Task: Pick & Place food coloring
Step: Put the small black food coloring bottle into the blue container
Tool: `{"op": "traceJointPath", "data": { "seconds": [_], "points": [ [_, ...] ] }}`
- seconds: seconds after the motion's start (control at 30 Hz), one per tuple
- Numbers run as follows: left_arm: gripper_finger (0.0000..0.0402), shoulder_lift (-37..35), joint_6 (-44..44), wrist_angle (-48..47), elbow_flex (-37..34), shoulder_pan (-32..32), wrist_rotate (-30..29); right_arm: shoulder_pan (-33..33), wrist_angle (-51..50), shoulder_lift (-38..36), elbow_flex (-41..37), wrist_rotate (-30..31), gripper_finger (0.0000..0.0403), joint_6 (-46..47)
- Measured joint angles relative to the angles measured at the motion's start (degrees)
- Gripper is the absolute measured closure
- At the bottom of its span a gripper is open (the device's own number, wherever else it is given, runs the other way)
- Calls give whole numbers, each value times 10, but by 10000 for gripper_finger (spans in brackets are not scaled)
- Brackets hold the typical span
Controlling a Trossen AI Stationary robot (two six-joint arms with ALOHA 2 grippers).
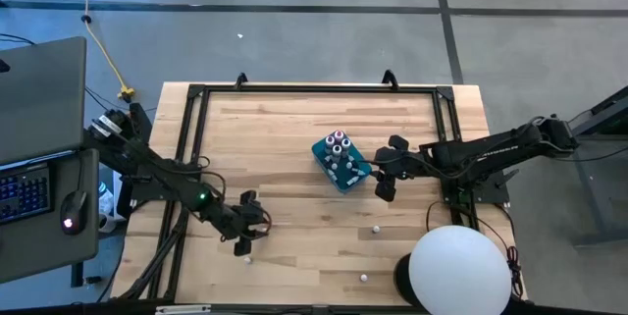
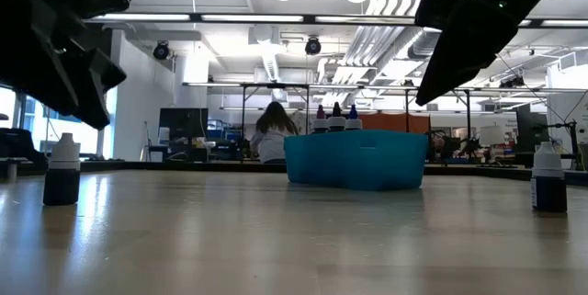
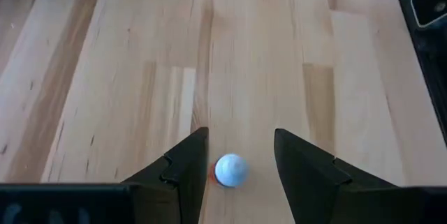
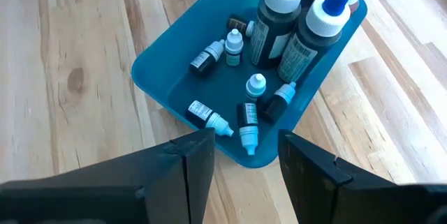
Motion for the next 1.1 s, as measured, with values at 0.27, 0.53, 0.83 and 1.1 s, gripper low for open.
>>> {"op": "traceJointPath", "data": {
  "seconds": [0.27,0.53,0.83,1.1],
  "points": [
    [241,47,-3,31,-17,1,13,0,2,0,0,0,254,0],
    [267,100,11,64,-18,1,6,0,6,0,0,-4,254,0],
    [353,103,40,75,2,1,-79,0,7,0,0,-1,254,0],
    [314,100,266,105,134,70,-139,-2,30,0,0,0,254,-15]
  ]
}}
